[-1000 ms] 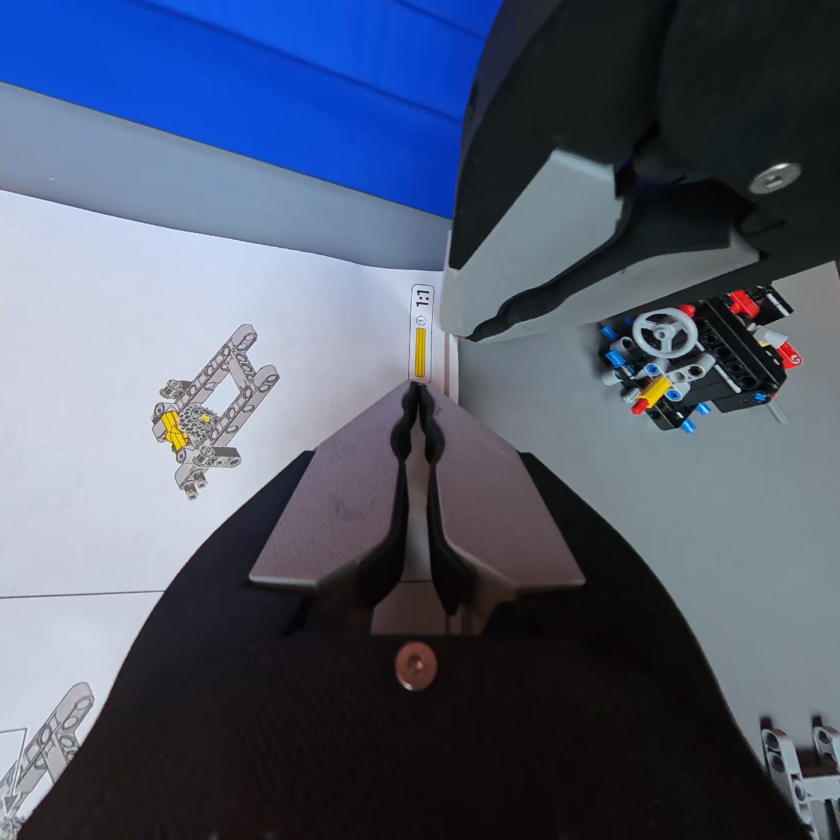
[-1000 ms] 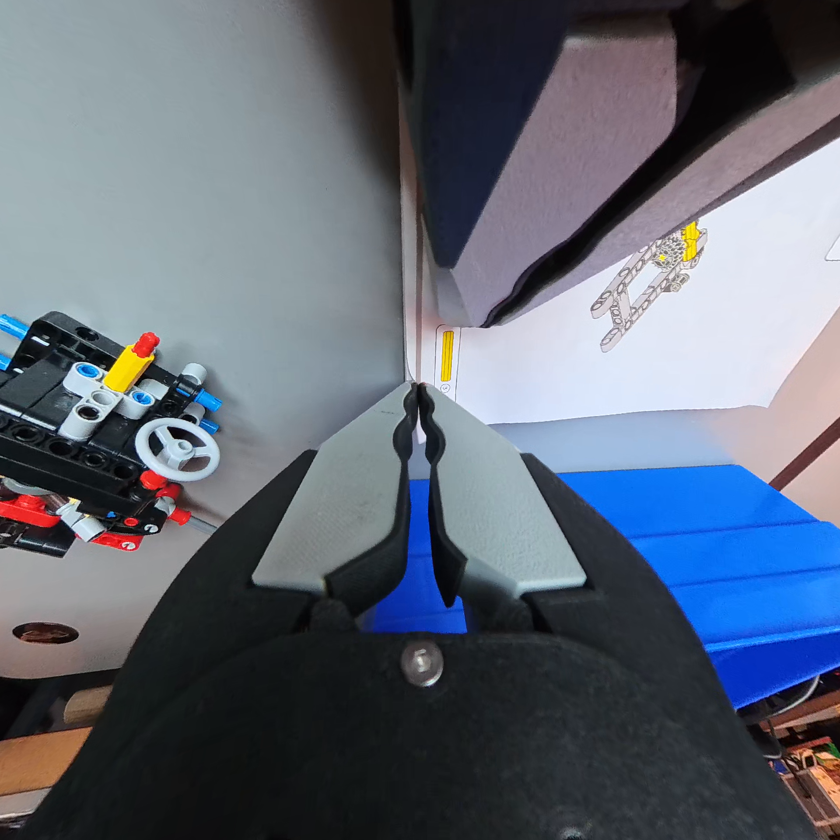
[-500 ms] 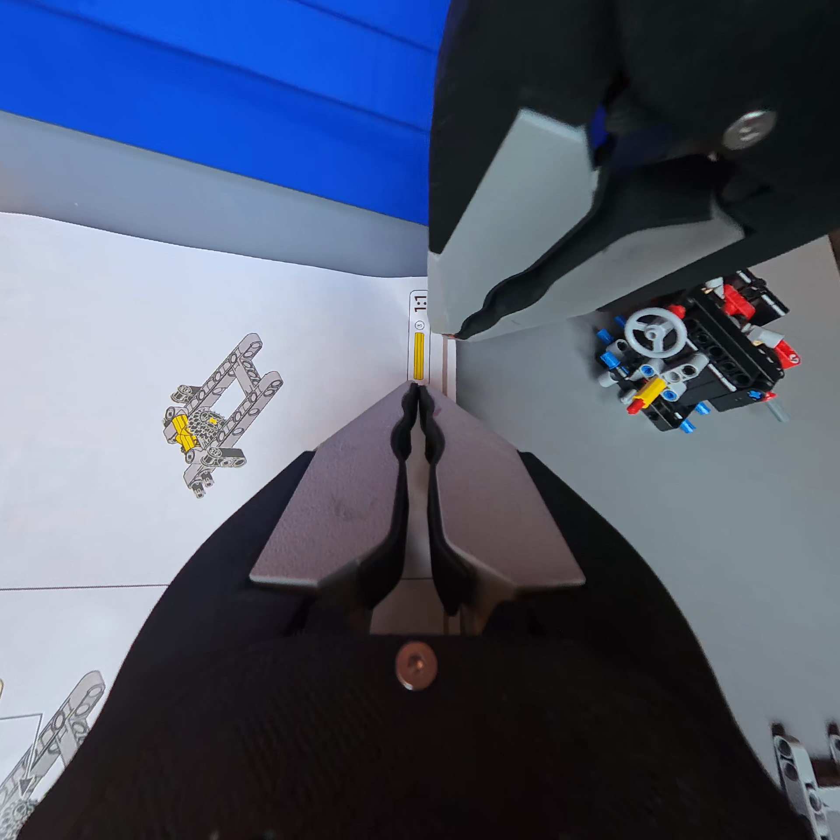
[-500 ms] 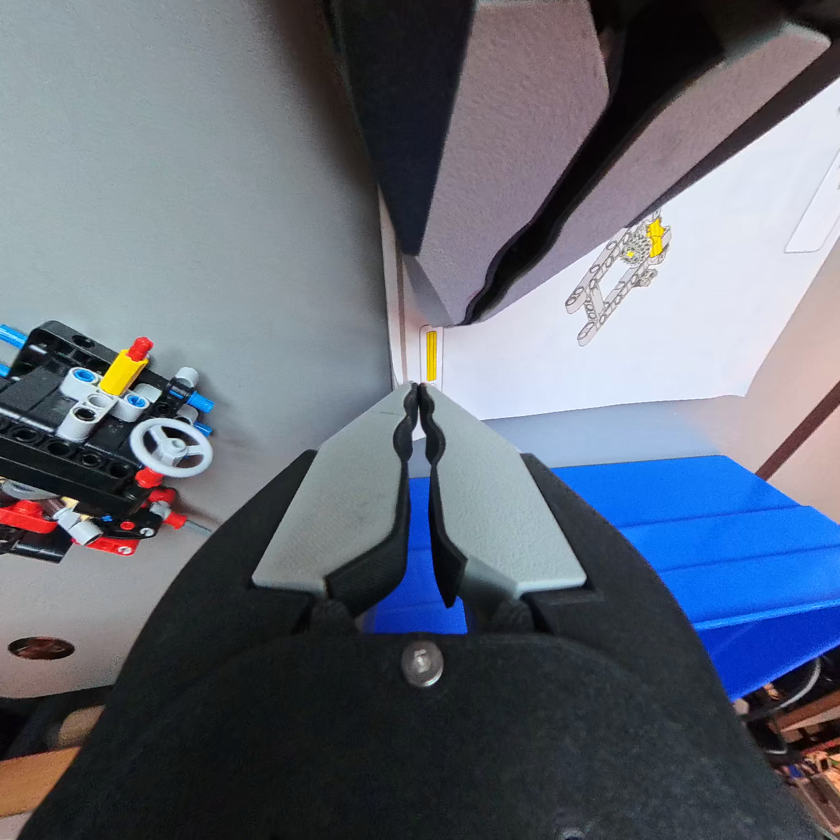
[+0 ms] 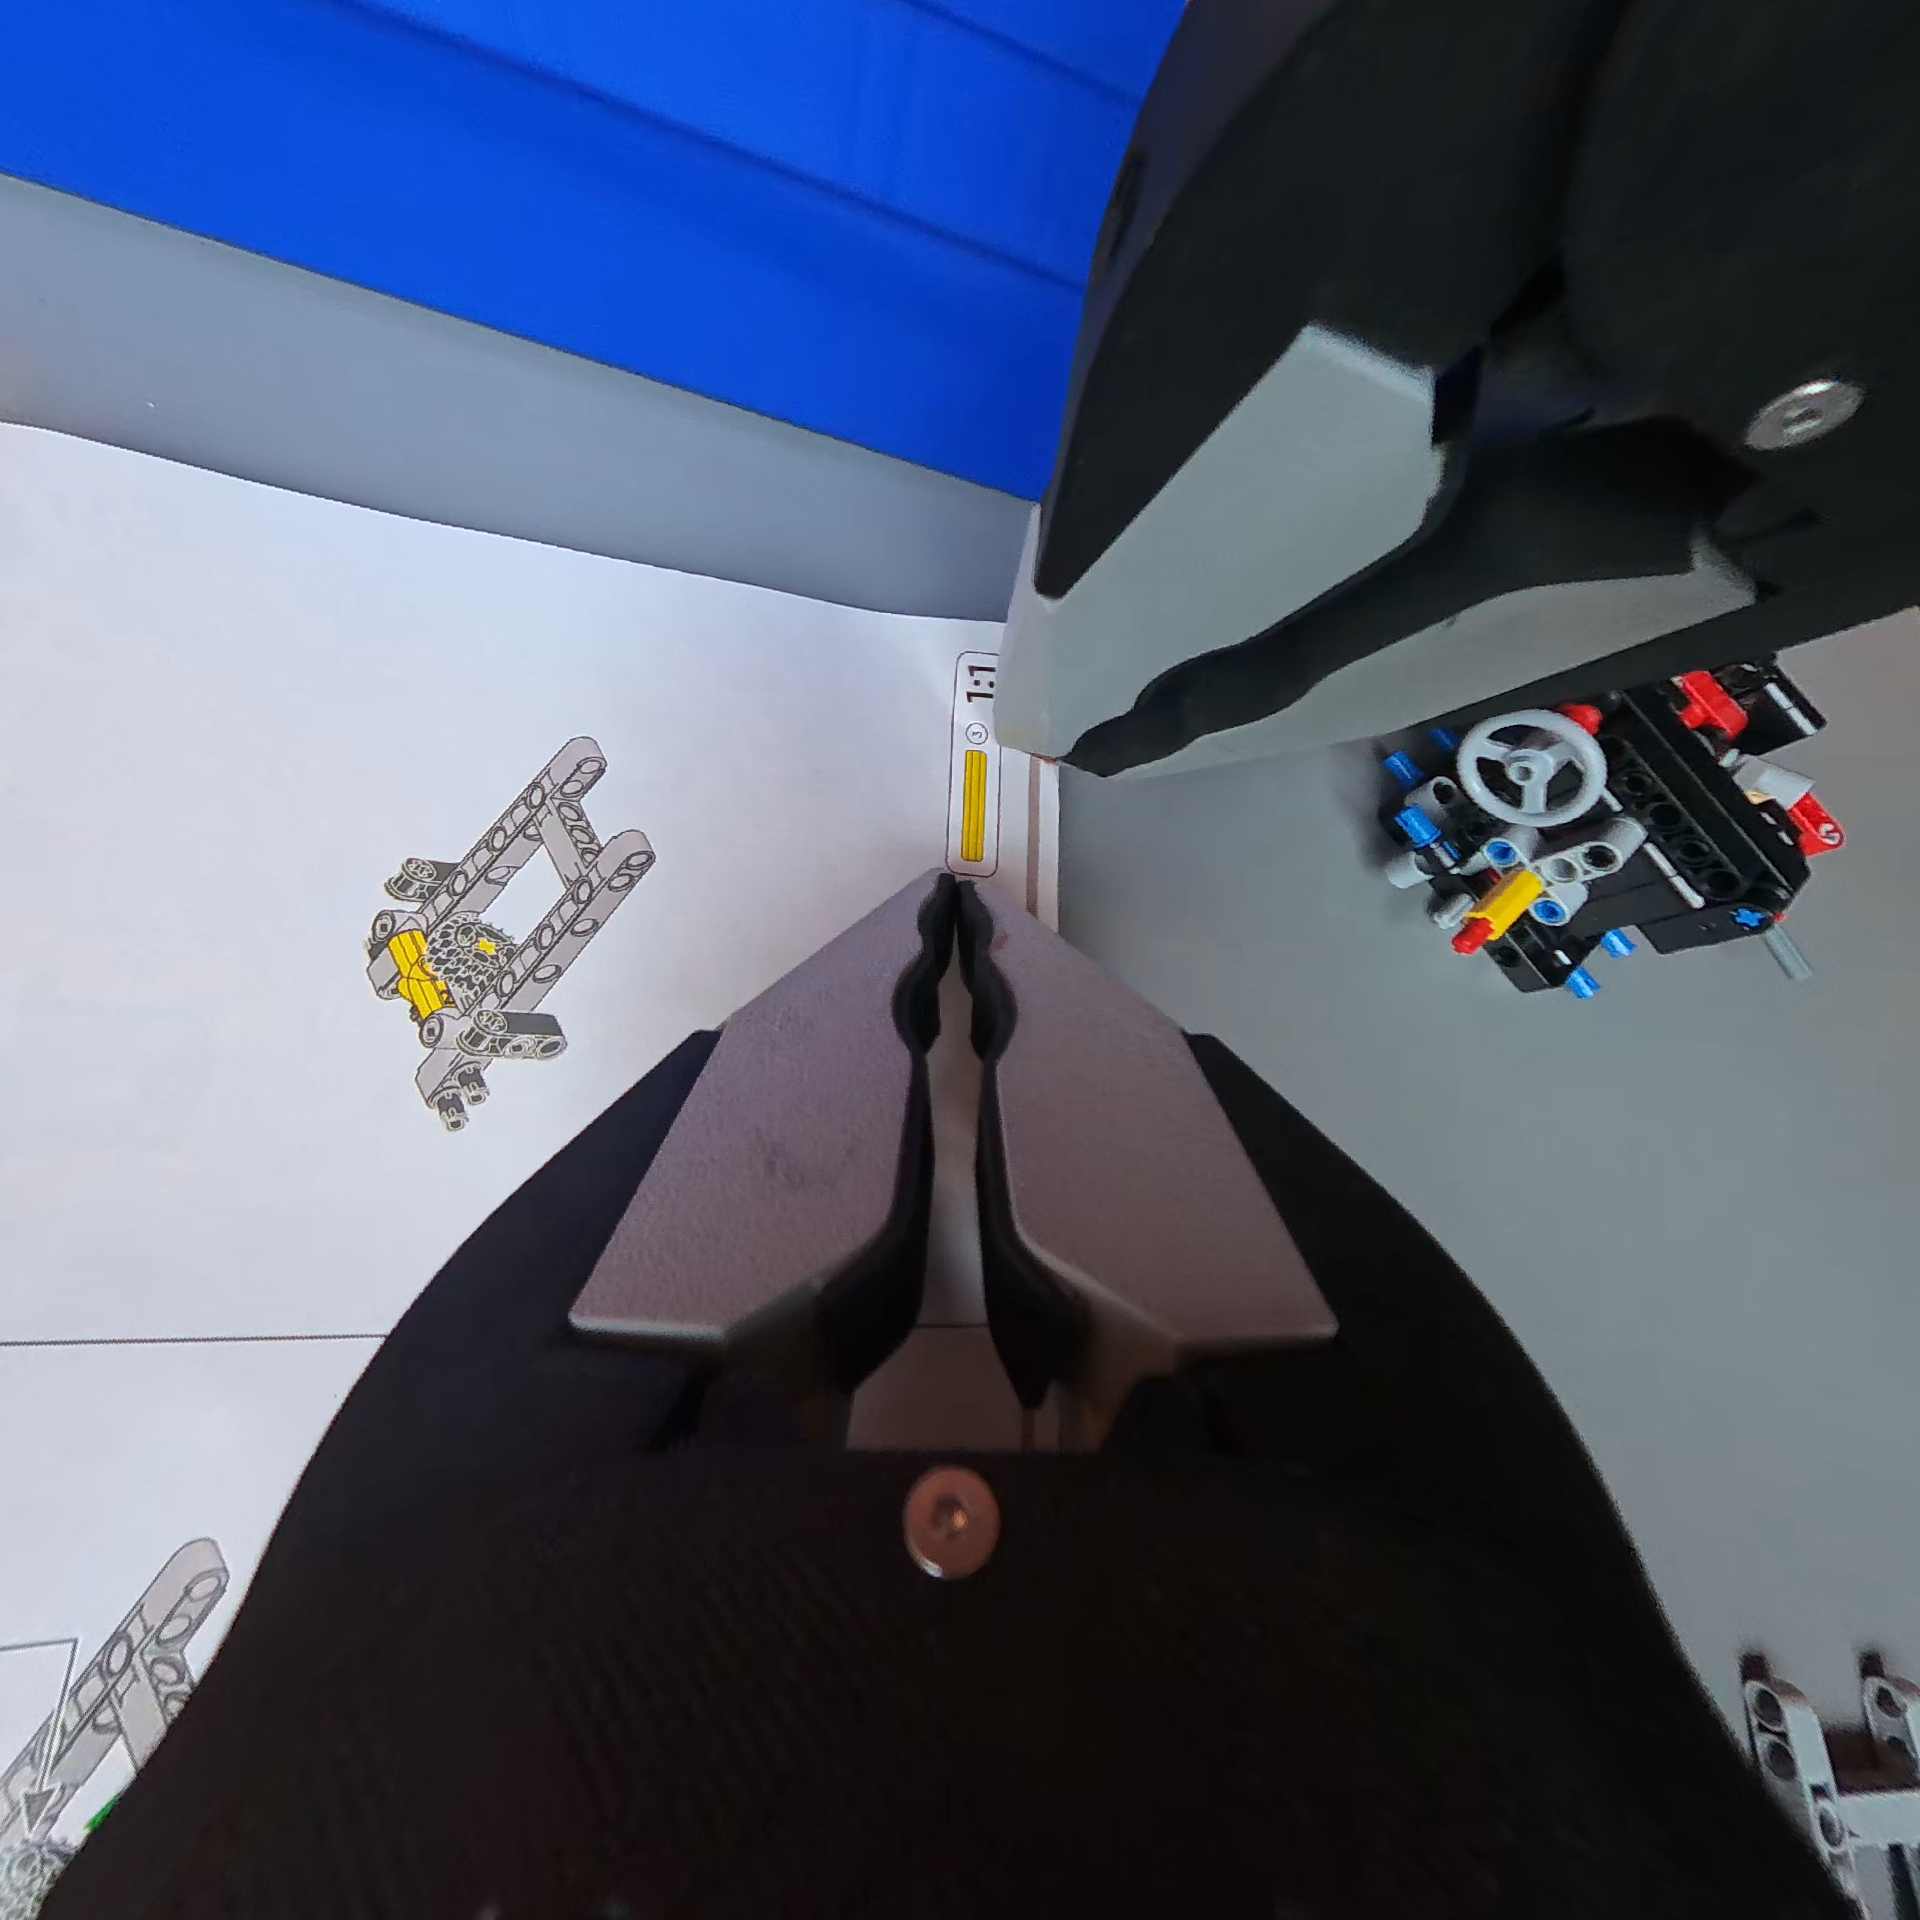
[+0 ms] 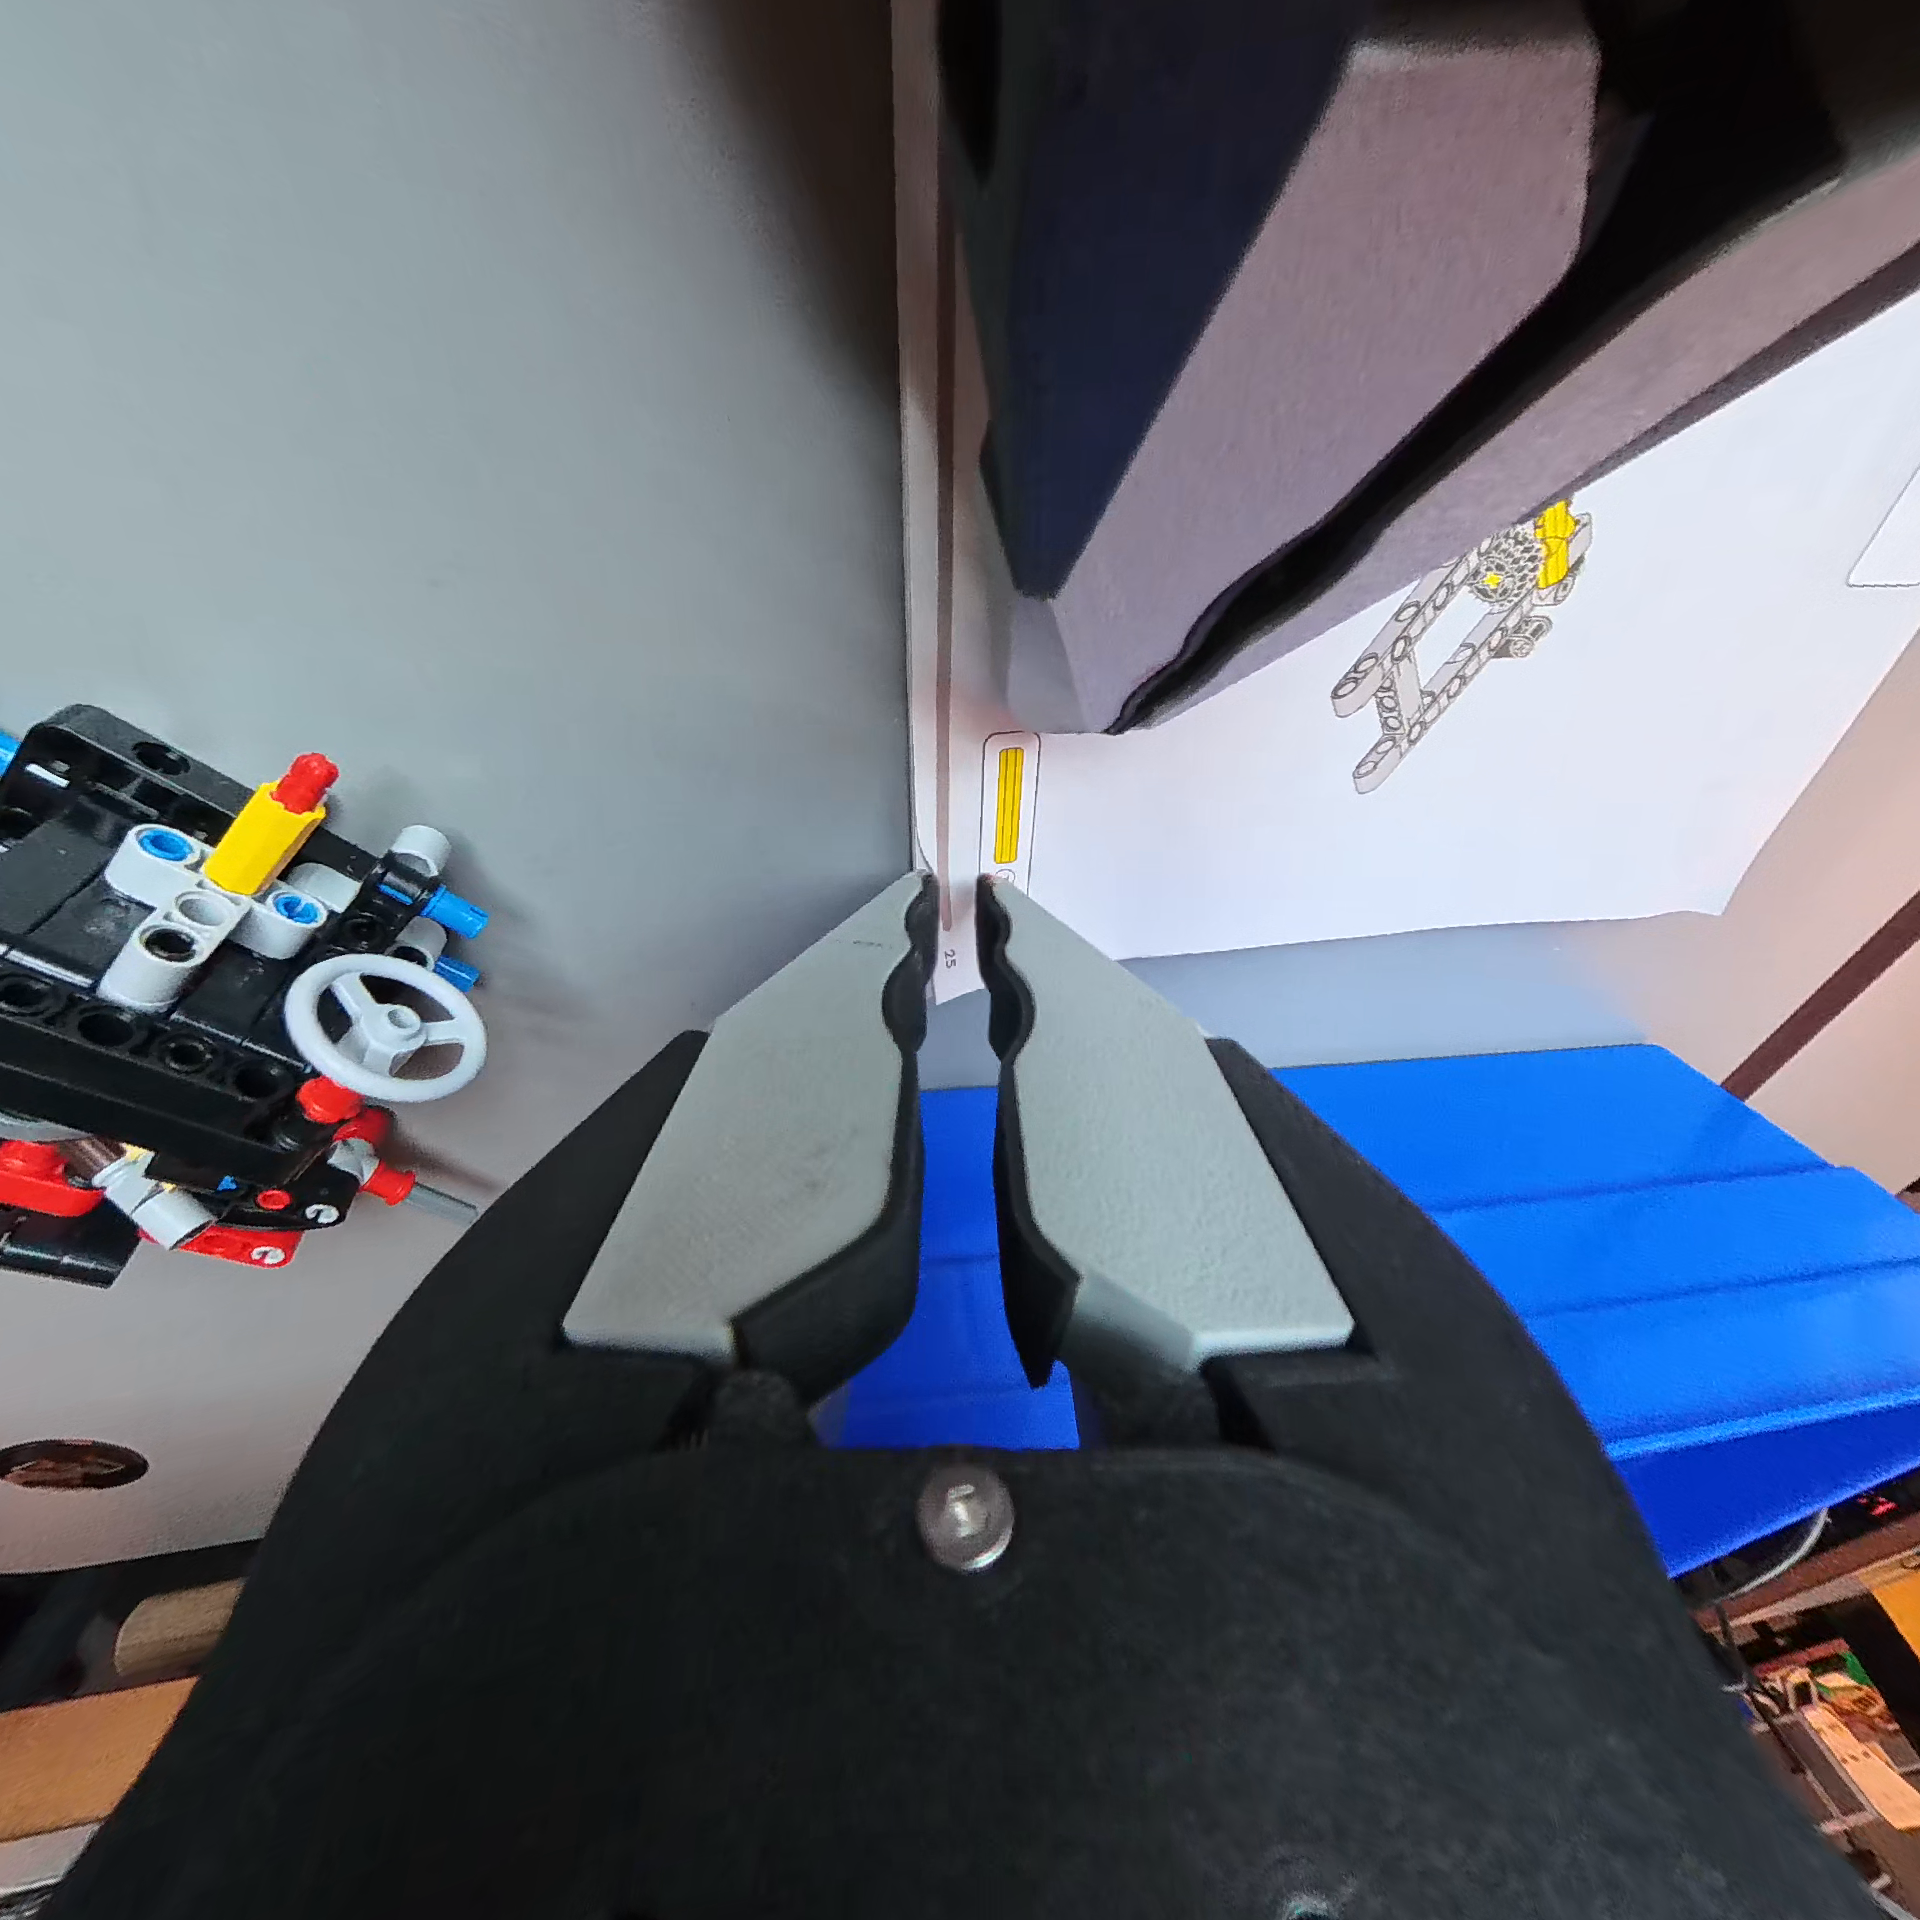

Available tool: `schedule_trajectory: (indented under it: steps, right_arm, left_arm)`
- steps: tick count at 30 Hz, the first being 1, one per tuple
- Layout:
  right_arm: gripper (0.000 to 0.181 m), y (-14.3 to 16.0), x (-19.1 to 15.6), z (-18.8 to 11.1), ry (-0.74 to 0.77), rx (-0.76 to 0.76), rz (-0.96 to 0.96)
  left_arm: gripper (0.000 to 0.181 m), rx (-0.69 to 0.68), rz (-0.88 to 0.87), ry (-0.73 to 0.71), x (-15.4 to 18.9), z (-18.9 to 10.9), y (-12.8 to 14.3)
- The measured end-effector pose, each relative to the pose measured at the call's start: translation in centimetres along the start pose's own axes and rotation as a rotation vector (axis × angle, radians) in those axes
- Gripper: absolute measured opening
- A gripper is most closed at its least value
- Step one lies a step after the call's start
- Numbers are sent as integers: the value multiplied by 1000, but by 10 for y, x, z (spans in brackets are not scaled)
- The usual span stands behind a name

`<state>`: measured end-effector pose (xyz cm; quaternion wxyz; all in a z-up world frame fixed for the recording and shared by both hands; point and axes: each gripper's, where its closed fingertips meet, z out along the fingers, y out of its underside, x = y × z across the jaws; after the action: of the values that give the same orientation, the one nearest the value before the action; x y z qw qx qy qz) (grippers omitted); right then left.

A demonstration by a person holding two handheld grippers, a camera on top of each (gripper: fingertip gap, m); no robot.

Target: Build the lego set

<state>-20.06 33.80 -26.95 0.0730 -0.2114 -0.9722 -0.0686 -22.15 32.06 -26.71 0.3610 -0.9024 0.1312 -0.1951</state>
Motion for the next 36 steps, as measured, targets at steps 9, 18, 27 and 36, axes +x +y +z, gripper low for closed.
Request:
schedule_trajectory:
  steps: [9, 18, 27, 36]
  right_arm:
    - [0, -1, -3, 3, -19, 1, 4]
    - [1, -1, 0, 3, -28, 14, 32]
    - [0, -1, -4, 3, -92, 4, 30]
    - [0, -9, 1, -5, -106, 82, 79]
  left_arm:
    - [0, 0, -7, 6, 0, 0, 0]
    - [0, 0, -11, 9, 0, 0, 0]
    - [0, 0, -17, 15, 0, 0, 0]
    - [0, 5, -38, 31, 0, -1, -1]
